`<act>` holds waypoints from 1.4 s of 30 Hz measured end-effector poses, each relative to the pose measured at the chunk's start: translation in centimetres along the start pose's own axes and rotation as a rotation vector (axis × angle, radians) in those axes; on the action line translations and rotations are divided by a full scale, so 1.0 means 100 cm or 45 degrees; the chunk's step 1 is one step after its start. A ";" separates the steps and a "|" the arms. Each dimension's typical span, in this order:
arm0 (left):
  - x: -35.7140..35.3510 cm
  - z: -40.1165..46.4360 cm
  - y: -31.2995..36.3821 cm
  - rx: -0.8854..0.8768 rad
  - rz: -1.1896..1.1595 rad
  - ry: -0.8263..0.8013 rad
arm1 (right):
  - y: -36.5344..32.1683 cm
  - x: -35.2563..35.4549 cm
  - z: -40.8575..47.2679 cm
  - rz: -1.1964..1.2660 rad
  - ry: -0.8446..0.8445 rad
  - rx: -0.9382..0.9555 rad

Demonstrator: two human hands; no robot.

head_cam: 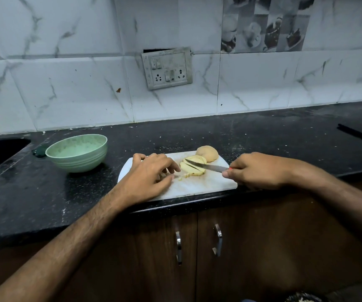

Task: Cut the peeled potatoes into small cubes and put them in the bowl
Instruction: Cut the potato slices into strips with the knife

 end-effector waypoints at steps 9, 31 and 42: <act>-0.021 0.030 0.017 -0.121 0.160 -0.089 | -0.001 -0.031 0.074 0.867 0.504 0.185; -0.025 0.046 0.002 0.088 0.382 -0.094 | 0.005 -0.043 0.089 0.935 0.625 0.260; -0.015 0.052 -0.006 0.106 0.273 -0.119 | 0.006 -0.043 0.087 0.951 0.626 0.246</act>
Point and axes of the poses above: each hand's wrist, its own z-axis towards the middle knuckle, its own x-axis out of the back of the hand, y = z × x, the point moved 5 cm from there along z, towards the middle knuckle
